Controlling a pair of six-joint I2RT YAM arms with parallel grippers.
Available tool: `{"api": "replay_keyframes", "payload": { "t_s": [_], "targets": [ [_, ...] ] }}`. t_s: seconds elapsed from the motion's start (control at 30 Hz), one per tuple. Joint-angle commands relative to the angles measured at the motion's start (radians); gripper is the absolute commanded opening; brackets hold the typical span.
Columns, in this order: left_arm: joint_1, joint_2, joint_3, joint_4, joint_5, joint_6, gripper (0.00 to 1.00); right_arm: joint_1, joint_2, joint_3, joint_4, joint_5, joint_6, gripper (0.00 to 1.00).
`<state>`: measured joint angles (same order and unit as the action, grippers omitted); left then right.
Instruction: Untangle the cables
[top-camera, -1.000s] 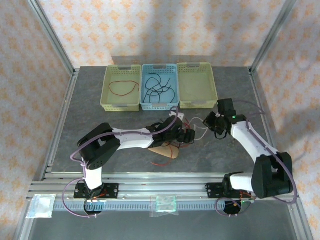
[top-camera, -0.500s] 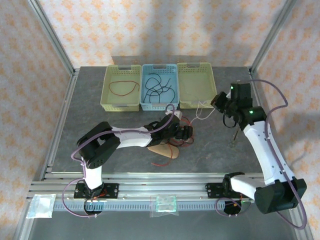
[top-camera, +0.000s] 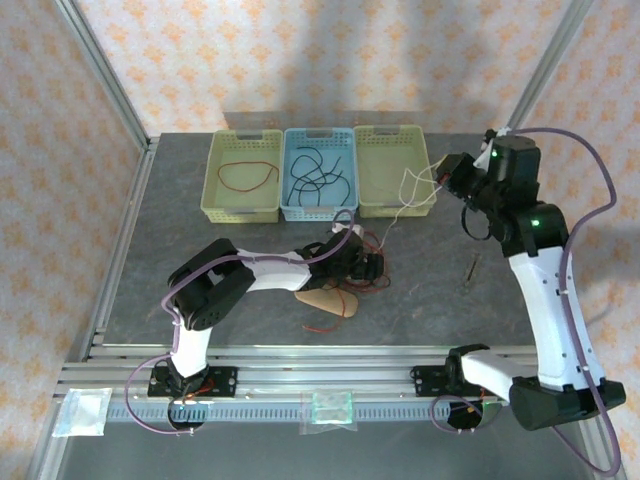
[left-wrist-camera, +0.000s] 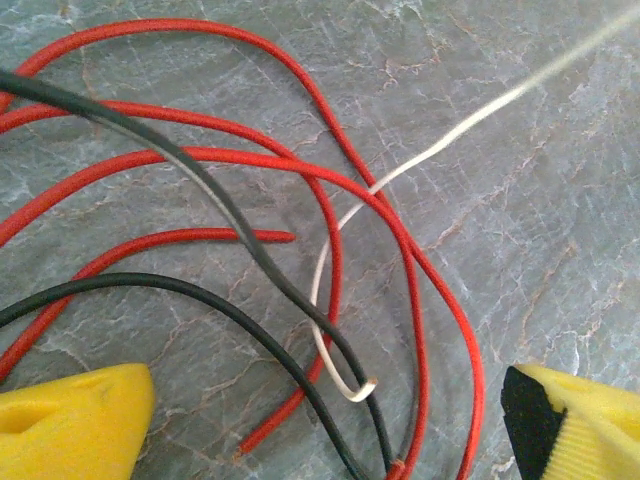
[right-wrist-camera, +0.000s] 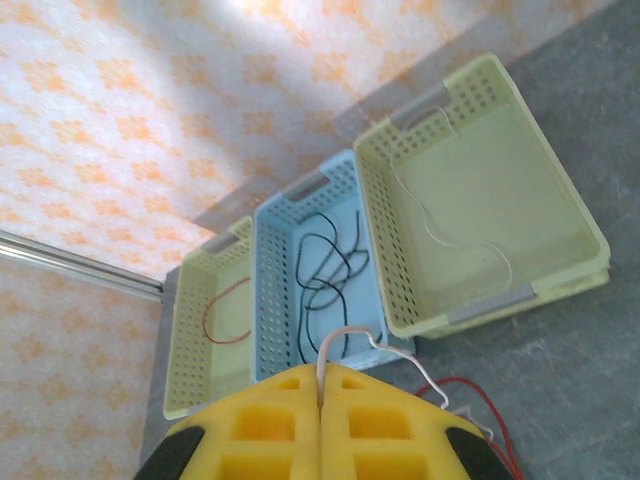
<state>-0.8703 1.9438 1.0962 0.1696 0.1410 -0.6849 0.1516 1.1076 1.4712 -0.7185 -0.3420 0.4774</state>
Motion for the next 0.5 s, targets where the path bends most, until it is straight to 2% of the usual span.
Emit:
{"api": "replay_keyframes", "payload": {
  "t_s": [0.0, 0.47],
  "targets": [
    [0.005, 0.031, 0.01, -0.044, -0.018, -0.021, 0.93, 0.002, -0.021, 0.084, -0.019, 0.044, -0.044, 0.0],
    [0.005, 0.058, 0.01, -0.056, -0.011, -0.03, 0.93, 0.002, -0.025, 0.278, -0.059, 0.17, -0.116, 0.0]
  ]
}}
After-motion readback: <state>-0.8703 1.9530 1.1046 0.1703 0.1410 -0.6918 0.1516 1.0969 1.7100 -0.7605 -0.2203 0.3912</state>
